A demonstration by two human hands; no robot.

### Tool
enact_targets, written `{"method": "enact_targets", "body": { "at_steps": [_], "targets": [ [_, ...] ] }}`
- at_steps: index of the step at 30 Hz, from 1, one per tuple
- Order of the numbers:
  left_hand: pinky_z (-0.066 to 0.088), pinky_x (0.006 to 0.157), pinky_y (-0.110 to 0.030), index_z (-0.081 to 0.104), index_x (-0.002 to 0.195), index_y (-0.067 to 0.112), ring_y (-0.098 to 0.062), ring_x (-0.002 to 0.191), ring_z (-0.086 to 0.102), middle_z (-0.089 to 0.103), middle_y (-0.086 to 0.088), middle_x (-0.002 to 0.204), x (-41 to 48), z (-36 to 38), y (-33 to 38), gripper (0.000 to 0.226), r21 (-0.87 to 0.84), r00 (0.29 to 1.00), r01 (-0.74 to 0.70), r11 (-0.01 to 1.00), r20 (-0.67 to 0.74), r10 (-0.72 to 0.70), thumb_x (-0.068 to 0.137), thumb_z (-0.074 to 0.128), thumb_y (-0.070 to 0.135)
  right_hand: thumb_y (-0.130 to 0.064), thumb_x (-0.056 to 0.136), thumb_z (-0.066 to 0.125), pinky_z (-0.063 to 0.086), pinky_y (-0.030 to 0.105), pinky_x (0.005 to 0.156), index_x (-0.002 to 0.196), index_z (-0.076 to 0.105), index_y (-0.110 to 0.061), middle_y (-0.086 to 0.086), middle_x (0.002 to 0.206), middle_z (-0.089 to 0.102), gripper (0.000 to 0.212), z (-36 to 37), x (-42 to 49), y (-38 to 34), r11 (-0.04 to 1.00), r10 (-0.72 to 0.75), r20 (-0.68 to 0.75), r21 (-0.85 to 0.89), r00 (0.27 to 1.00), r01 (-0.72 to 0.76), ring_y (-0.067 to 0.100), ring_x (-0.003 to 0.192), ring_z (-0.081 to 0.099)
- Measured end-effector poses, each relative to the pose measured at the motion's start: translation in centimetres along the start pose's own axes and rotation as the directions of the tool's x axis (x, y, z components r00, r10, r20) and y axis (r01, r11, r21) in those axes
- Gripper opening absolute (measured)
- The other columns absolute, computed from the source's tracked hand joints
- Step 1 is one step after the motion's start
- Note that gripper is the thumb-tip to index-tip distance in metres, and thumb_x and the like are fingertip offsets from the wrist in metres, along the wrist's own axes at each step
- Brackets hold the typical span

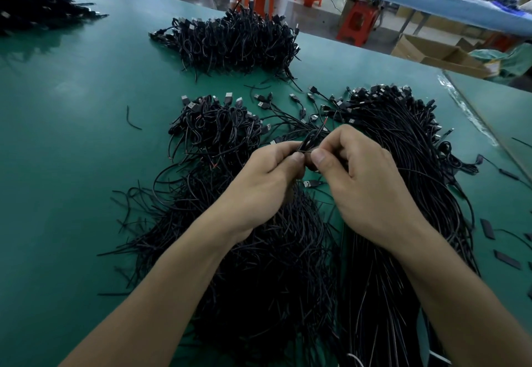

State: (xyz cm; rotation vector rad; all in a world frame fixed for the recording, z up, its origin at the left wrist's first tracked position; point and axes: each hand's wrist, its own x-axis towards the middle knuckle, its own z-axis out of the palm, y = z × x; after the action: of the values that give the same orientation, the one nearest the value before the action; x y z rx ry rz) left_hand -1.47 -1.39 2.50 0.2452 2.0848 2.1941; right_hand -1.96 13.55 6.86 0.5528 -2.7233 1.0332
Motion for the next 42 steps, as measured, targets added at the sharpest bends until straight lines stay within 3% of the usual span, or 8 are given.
{"method": "enact_targets", "body": {
  "at_steps": [4,9,13,16,24,29,38,42],
  "targets": [
    [0.034,0.047,-0.015,0.062,0.101,0.006,-0.001,0.055,0.039,0.046,0.006,0.069,0.0,0.1,0.1,0.025,-0.053,0.999,0.025,0.998,-0.03,-0.027,0.108,0.039,0.014,-0.023,0.097,0.06,0.05,0.03,0.061,0.084,0.058,-0.023,-0.001,0.075,0.068,0.014,0.1,0.1,0.5,0.997,0.013,-0.012,0.082,1.0,-0.012,0.014,0.067,0.064],
    [0.029,0.048,-0.023,0.058,0.107,-0.009,-0.007,0.055,0.034,0.043,-0.006,0.072,0.1,0.0,-0.1,0.03,-0.033,0.996,0.027,0.999,-0.081,-0.03,0.108,0.039,0.013,-0.025,0.092,0.068,0.049,0.012,0.073,0.116,0.058,-0.025,-0.017,0.089,0.066,0.026,-0.2,-0.5,0.5,0.985,-0.161,-0.025,-0.065,0.987,0.159,0.001,0.086,0.063],
    [0.033,0.047,-0.018,0.064,0.102,0.0,-0.007,0.055,0.036,0.048,0.005,0.066,0.0,-0.3,0.0,0.028,-0.076,0.995,0.071,0.995,-0.071,-0.076,0.108,0.039,0.012,-0.012,0.087,0.067,0.053,0.041,0.086,0.132,0.06,-0.023,-0.003,0.102,0.068,0.047,-0.5,-0.7,0.3,0.882,-0.317,0.108,-0.331,0.942,0.335,0.019,0.096,0.062],
    [0.033,0.046,-0.017,0.065,0.095,0.006,-0.008,0.056,0.034,0.046,0.004,0.066,-0.2,-0.2,0.3,0.031,-0.098,0.995,0.096,0.99,-0.025,-0.099,0.108,0.039,0.012,-0.008,0.086,0.067,0.051,0.043,0.085,0.135,0.059,-0.017,0.001,0.101,0.069,0.05,-0.5,-0.6,0.3,0.802,-0.353,0.148,-0.461,0.924,0.38,0.025,0.096,0.063],
    [0.032,0.045,-0.016,0.062,0.098,0.003,-0.007,0.056,0.032,0.042,0.002,0.066,-0.2,-0.2,0.4,0.028,-0.14,0.989,0.149,0.979,0.04,-0.145,0.109,0.037,0.012,-0.012,0.094,0.064,0.054,0.047,0.076,0.114,0.071,-0.005,0.009,0.092,0.071,0.022,-0.5,-0.3,1.0,0.724,-0.474,0.144,-0.498,0.869,0.477,0.031,0.085,0.065],
    [0.03,0.042,-0.016,0.063,0.079,0.011,-0.006,0.054,0.037,0.05,0.003,0.061,-0.2,-0.2,0.6,0.034,-0.299,0.972,0.231,0.926,0.099,-0.211,0.106,0.042,0.01,-0.008,0.091,0.071,0.054,0.049,0.069,0.104,0.073,-0.003,0.011,0.088,0.067,0.015,-0.6,-0.1,1.1,0.725,-0.484,0.143,-0.487,0.863,0.487,0.031,0.08,0.061],
    [0.037,0.047,-0.017,0.059,0.086,0.008,-0.009,0.057,0.043,0.051,-0.001,0.067,-0.1,-0.2,0.8,0.018,-0.552,0.961,0.272,0.789,0.206,-0.187,0.098,0.048,0.014,-0.012,0.096,0.063,0.05,0.039,0.07,0.094,0.07,-0.005,0.008,0.088,0.064,0.01,-1.2,0.4,0.9,0.687,-0.528,0.098,-0.534,0.844,0.492,0.027,0.08,0.055],
    [0.048,0.056,-0.019,0.065,0.089,0.009,-0.008,0.06,0.053,0.062,-0.001,0.071,0.1,-0.3,0.4,0.014,-0.543,0.97,0.221,0.81,0.209,-0.124,0.088,0.056,0.02,-0.017,0.098,0.057,0.052,0.042,0.072,0.094,0.069,-0.009,0.003,0.091,0.062,0.015,-0.7,0.3,1.0,0.812,-0.445,0.005,-0.419,0.895,0.406,0.024,0.084,0.056]
  ]
}}
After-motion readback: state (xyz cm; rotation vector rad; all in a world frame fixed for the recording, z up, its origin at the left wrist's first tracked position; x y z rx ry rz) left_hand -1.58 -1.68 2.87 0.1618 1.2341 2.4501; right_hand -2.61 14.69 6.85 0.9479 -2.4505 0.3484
